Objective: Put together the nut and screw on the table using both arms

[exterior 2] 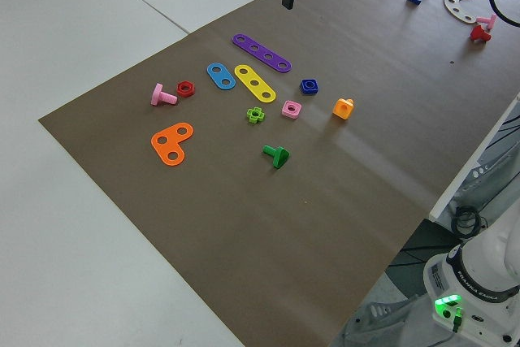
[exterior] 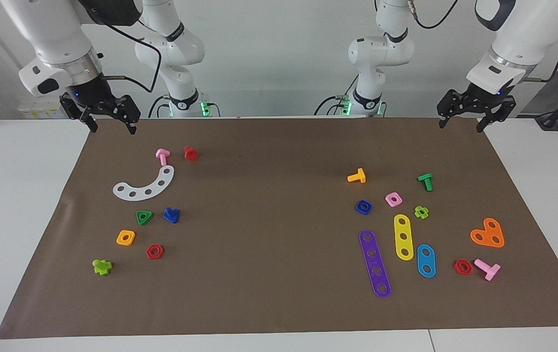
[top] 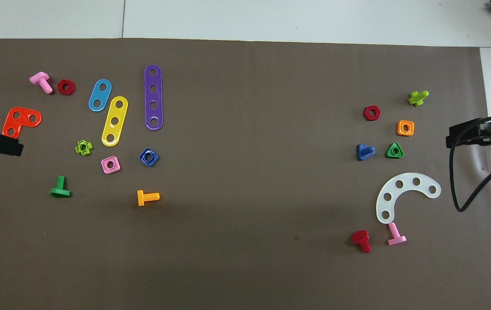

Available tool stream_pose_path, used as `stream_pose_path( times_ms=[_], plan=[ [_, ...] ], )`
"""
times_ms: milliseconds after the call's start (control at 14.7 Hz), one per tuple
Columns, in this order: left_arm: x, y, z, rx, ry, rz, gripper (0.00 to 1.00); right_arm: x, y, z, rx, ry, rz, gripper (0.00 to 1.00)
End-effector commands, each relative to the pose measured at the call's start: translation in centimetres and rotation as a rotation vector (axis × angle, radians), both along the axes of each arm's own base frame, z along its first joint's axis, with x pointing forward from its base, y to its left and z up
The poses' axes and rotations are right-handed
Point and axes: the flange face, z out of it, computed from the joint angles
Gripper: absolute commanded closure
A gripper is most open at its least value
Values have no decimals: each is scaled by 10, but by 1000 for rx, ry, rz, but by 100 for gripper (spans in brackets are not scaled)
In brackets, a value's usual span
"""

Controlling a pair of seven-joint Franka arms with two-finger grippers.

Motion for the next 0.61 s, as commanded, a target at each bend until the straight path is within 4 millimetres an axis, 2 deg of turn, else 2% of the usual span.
stream_pose_path(
  times_ms=[0,271,339,407,543],
  plan=[
    [-3,0,0,-14,10,11,0,-7,-3,0,0,13,12,0],
    [-3,0,0,-14,10,11,0,-4,0,0,6,-9,17,0],
    [-2,0,0,-14,8,10,0,-2,1,-5,7,-21,19,0],
    [-3,0,0,-14,10,10,0,0,3,-15,10,-24,22,0],
    [-3,0,0,-14,10,10,0,2,7,-49,11,-76,36,0]
  ],
)
